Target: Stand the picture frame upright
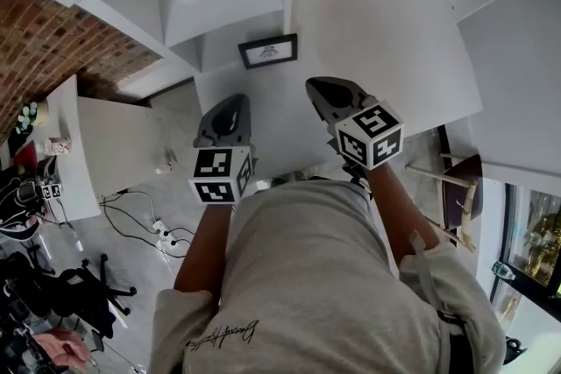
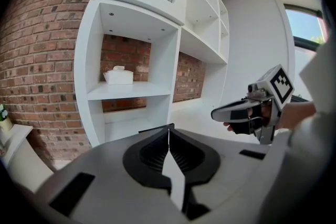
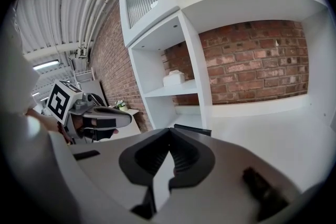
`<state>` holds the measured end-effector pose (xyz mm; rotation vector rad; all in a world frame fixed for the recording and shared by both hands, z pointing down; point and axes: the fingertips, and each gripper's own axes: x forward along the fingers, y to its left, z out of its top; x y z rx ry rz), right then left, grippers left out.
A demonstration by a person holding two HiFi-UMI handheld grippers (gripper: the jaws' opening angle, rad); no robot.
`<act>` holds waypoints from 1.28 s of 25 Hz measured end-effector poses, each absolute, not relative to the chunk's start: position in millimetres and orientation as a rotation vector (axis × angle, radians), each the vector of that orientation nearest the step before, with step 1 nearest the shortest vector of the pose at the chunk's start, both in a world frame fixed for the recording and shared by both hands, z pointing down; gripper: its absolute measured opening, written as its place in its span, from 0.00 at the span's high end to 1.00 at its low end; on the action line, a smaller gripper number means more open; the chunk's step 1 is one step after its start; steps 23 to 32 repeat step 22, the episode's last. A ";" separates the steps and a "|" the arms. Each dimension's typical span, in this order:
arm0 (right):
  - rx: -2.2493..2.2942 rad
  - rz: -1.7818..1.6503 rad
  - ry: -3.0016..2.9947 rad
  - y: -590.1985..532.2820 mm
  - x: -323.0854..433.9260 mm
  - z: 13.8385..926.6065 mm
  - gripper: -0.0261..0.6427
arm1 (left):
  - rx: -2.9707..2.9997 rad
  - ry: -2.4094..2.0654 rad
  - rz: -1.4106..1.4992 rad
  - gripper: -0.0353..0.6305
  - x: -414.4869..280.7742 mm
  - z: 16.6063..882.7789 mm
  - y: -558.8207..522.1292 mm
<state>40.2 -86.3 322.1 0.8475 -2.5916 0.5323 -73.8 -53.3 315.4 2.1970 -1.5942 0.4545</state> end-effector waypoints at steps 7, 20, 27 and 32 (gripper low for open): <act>0.815 0.539 -2.587 -82.5 34.8 328.0 0.92 | 2.191 -1.581 0.465 0.92 -71.9 318.7 -52.9; 0.816 0.544 -2.587 -81.6 36.2 329.1 0.92 | 2.184 -1.572 0.454 0.92 -69.0 321.1 -52.2; 0.818 0.547 -2.589 -80.7 36.4 328.3 0.92 | 2.184 -1.572 0.454 0.92 -68.4 320.3 -51.6; 0.818 0.547 -2.589 -80.7 36.4 328.3 0.92 | 2.184 -1.572 0.454 0.92 -68.4 320.3 -51.6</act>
